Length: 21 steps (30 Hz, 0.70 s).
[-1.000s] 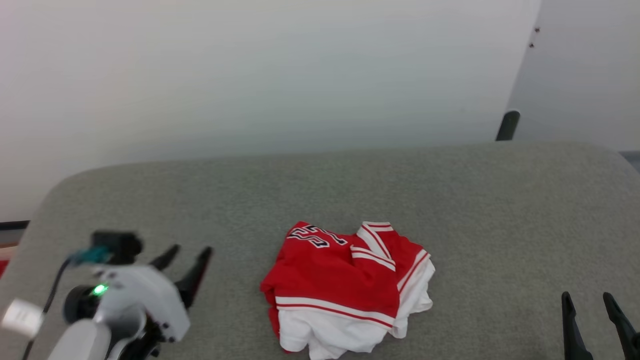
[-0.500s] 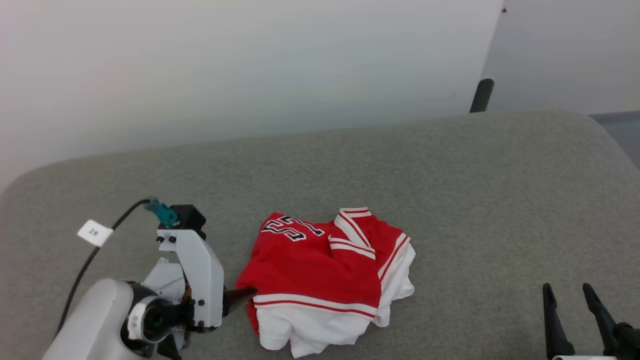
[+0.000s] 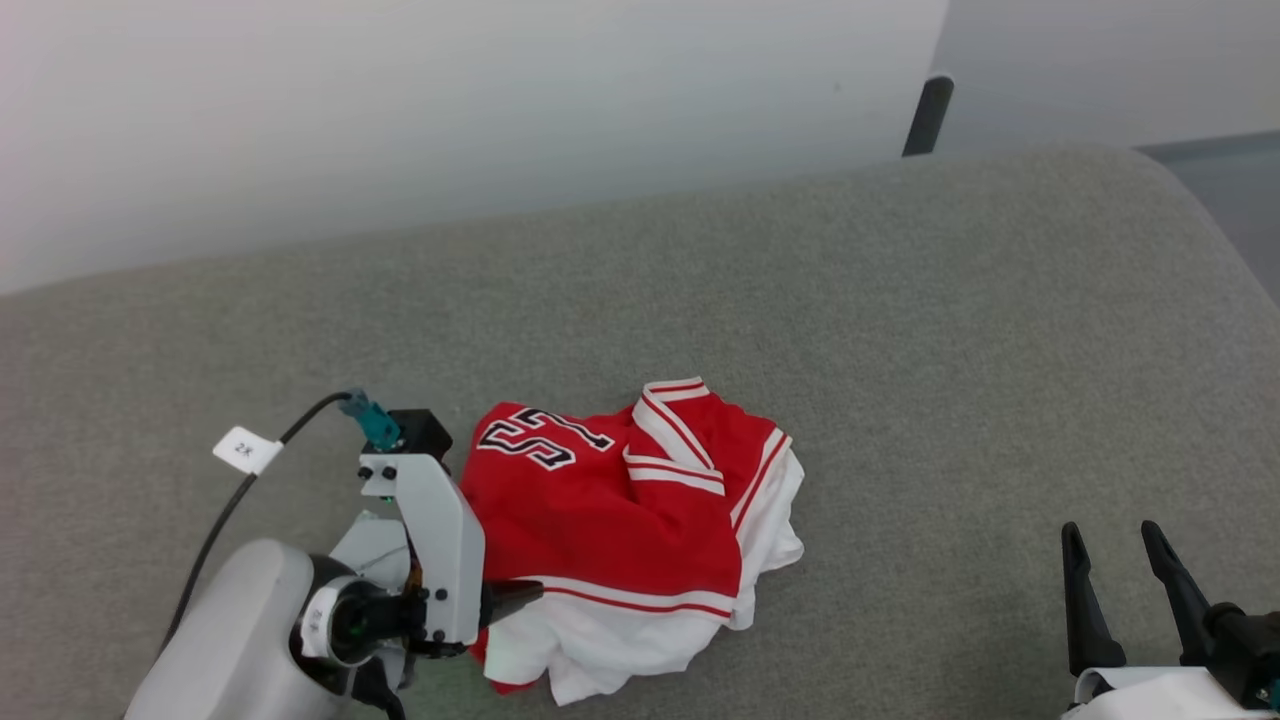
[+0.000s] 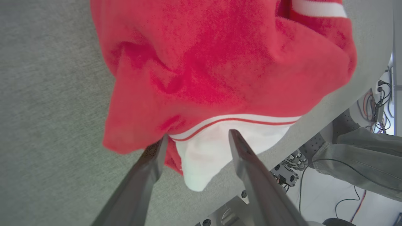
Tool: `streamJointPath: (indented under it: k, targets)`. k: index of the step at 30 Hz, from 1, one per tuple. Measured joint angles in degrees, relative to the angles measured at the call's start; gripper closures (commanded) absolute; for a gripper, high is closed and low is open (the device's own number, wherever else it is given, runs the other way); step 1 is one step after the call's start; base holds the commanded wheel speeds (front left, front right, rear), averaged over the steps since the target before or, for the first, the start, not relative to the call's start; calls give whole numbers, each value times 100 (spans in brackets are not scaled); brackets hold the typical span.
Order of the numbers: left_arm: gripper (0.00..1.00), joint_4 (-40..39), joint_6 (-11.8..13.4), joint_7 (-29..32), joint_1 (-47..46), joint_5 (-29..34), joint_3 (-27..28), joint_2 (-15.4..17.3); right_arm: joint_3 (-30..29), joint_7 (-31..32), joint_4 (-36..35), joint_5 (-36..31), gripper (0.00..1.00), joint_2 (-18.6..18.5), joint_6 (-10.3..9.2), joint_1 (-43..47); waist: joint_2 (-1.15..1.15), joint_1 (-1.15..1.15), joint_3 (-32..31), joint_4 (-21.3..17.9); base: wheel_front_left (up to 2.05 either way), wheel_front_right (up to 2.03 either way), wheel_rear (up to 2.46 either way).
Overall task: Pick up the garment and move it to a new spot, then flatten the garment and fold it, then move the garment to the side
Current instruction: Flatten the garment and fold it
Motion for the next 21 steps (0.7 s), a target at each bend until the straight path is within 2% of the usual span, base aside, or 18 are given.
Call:
streamJointPath:
  k: [3, 4, 5, 6, 7, 15, 18, 21]
  targets:
    - [0, 282, -10, -75, -68, 60, -37, -34, 31, 0, 8, 4, 0, 36, 0, -57, 0, 0, 124, -57, 0, 0, 0]
    - [15, 388, -18, -78, -87, 58, -44, -36, 34, 0, 12, 5, 0, 46, 0, -80, 0, 0, 161, -74, 0, 0, 0]
    - [46, 475, -29, -88, -104, 41, -30, -56, 37, 0, 12, 8, 0, 54, 0, -110, 0, 0, 195, -89, 0, 0, 0]
    - [65, 560, -36, -123, -123, 18, -12, -86, 38, 0, 12, 11, 0, 59, 0, -119, 0, 0, 226, -104, 0, 0, 0]
    - [100, 650, -51, -123, -151, -11, -5, -111, 33, 0, 19, 12, 0, 63, 0, -119, 0, 0, 252, -116, 0, 0, 0]
    - [100, 882, -168, 70, -394, -110, -55, -145, -54, 0, 21, -7, 0, 82, 0, -123, 0, 0, 285, -7, 0, 0, 0]
    - [100, 782, -211, 193, -487, -46, -116, -16, -63, 0, 21, -29, 0, 88, 0, -121, 0, 0, 243, 81, 0, 0, 0]
    - [100, 631, -268, 334, -597, 136, -197, 293, -75, 0, 24, -33, 0, 89, 0, -112, 0, 0, 187, 180, 0, 0, 0]
